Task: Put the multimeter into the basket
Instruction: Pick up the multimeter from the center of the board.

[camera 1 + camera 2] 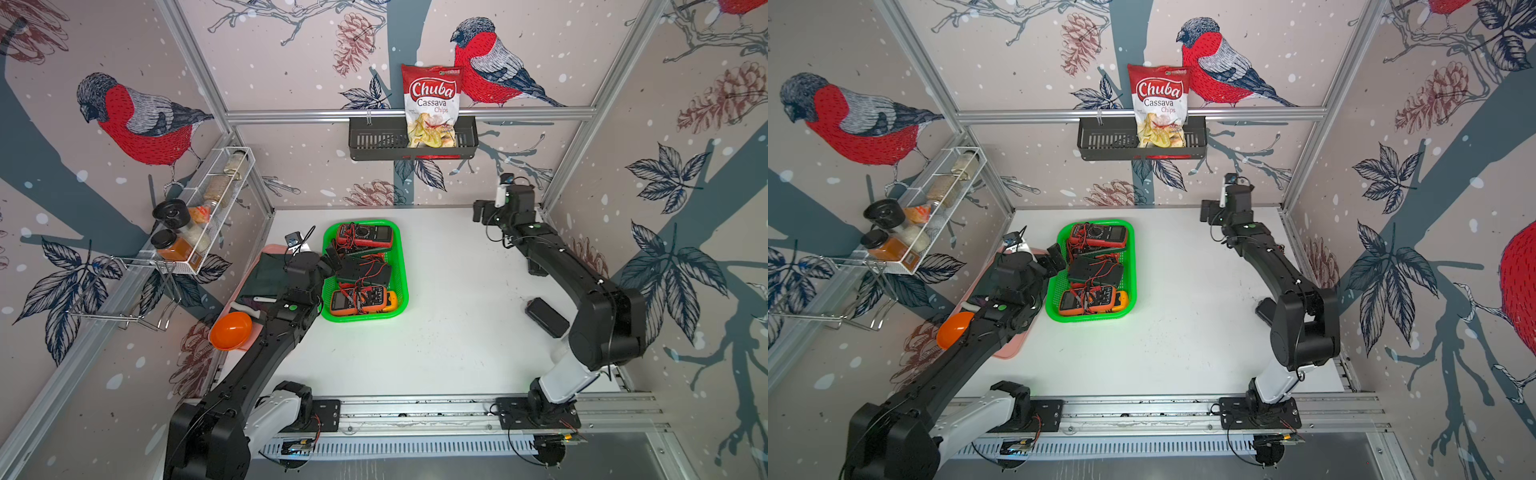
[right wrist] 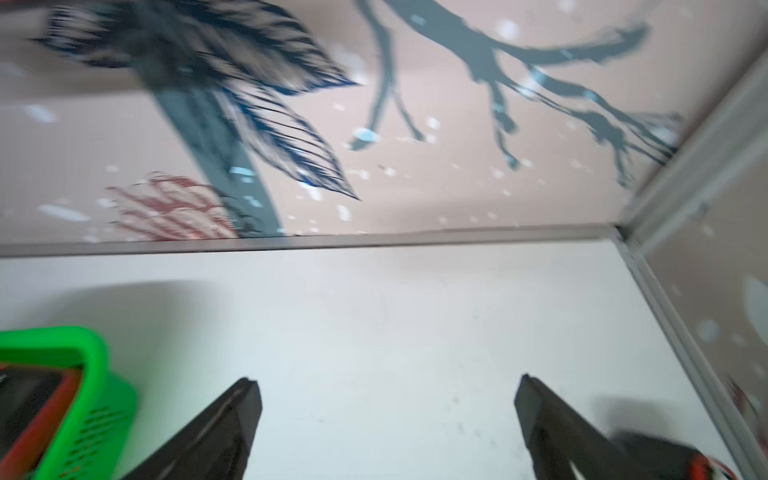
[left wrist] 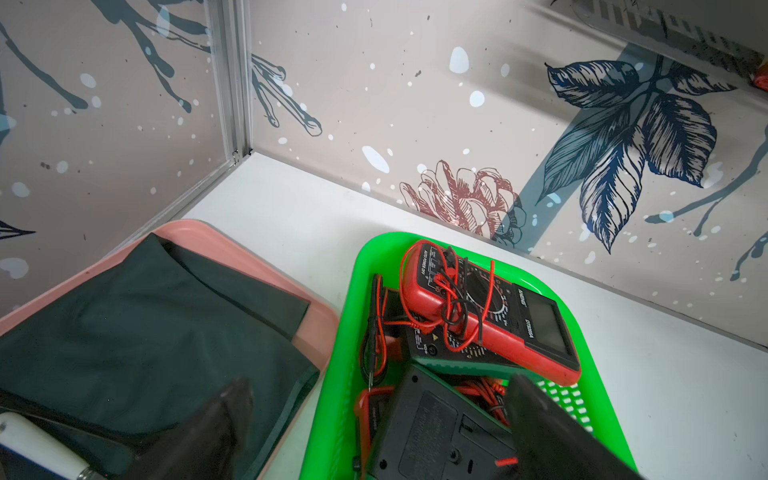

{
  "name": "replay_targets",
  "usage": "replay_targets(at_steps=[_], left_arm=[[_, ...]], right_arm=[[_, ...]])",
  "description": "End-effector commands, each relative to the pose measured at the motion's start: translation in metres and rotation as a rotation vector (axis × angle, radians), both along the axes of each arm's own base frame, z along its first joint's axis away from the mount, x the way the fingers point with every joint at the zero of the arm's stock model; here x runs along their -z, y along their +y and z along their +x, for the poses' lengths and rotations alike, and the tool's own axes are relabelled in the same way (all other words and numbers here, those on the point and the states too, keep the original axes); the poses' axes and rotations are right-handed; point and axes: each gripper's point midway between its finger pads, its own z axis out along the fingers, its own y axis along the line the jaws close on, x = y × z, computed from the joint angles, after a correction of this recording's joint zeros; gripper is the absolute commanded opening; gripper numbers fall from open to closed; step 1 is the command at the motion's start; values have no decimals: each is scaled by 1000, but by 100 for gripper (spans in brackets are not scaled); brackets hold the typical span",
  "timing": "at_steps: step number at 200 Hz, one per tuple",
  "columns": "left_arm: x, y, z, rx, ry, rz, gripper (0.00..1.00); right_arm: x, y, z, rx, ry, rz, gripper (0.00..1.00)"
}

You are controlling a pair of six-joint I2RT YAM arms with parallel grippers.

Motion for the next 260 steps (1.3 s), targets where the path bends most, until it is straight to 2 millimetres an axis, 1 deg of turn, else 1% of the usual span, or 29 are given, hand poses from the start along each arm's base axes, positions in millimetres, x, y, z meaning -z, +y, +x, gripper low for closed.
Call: replay_targets(at_steps=[1, 25, 39, 61, 82, 101, 136, 152, 190, 223, 260], left_arm=[[-4, -5, 1, 31, -23, -12, 98], [-2, -6, 1, 36, -26, -17, 98], [-1, -7, 2, 39, -23, -18, 98], [-1, -9, 4, 50, -22, -22, 98], [1, -10, 5, 52, -18, -22, 98], [2, -11, 6, 53, -17, -21, 98], [5, -12, 10, 58, -10, -19, 98], [8, -13, 11, 61, -3, -19, 98], [10, -14, 12, 63, 3, -16, 98], [11, -14, 13, 62, 4, -15, 98], [13, -12, 12, 51, 10, -11, 98]], right_arm=[[37, -56, -12, 129, 161, 100, 100], [70, -125, -17, 251, 255, 120, 100], [87, -157, -22, 311, 294, 128, 100], [110, -194, -28, 370, 350, 126, 100], [127, -217, -32, 402, 405, 125, 100], [138, -219, -31, 366, 426, 140, 100], [151, -197, -20, 222, 453, 150, 100], [158, -191, -17, 197, 478, 127, 100], [180, -197, -18, 259, 561, 22, 100], [198, -191, -17, 258, 622, -54, 100], [212, -188, -15, 251, 653, -68, 100]])
